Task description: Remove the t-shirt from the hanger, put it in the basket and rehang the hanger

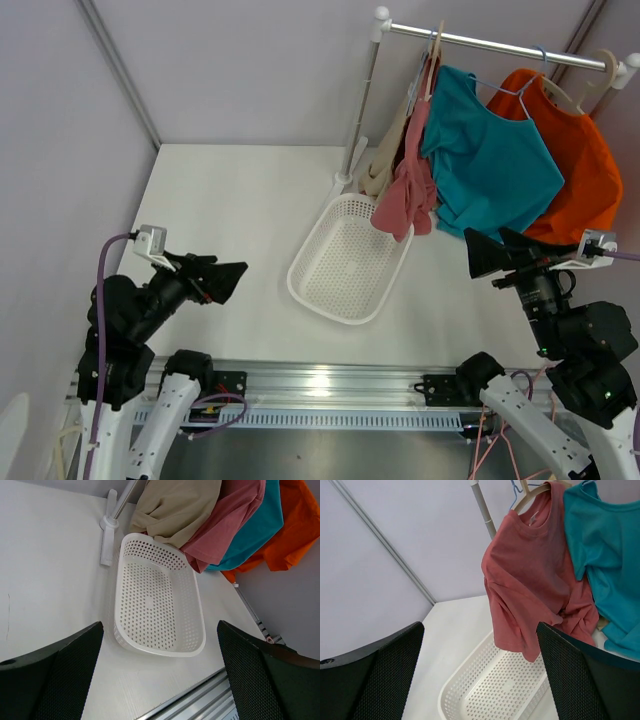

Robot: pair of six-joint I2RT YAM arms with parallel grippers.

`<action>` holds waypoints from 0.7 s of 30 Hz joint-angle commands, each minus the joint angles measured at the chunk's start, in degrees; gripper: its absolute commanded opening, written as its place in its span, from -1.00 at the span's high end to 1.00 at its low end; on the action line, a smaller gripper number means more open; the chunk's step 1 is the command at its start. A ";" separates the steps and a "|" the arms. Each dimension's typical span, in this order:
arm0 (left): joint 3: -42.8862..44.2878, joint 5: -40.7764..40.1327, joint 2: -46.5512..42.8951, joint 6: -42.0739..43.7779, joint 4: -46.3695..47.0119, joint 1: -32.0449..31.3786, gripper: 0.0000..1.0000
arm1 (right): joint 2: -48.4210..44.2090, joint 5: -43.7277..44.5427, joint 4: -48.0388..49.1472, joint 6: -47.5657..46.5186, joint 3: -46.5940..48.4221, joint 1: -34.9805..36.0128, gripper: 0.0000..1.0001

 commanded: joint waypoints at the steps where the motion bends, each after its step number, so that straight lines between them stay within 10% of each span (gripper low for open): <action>1: 1.96 0.13 2.01 0.92 2.64 0.14 -0.99 | 2.59 -0.17 -0.38 -2.38 2.91 0.40 -0.99; 10: 2.03 9.52 10.58 -0.48 18.71 -0.04 -0.99 | 21.80 0.70 4.28 -5.72 12.01 0.31 -0.99; 21: 65.34 4.17 60.35 -2.06 6.61 -9.44 -0.96 | 45.29 7.57 -8.79 -8.70 40.84 -3.72 -0.98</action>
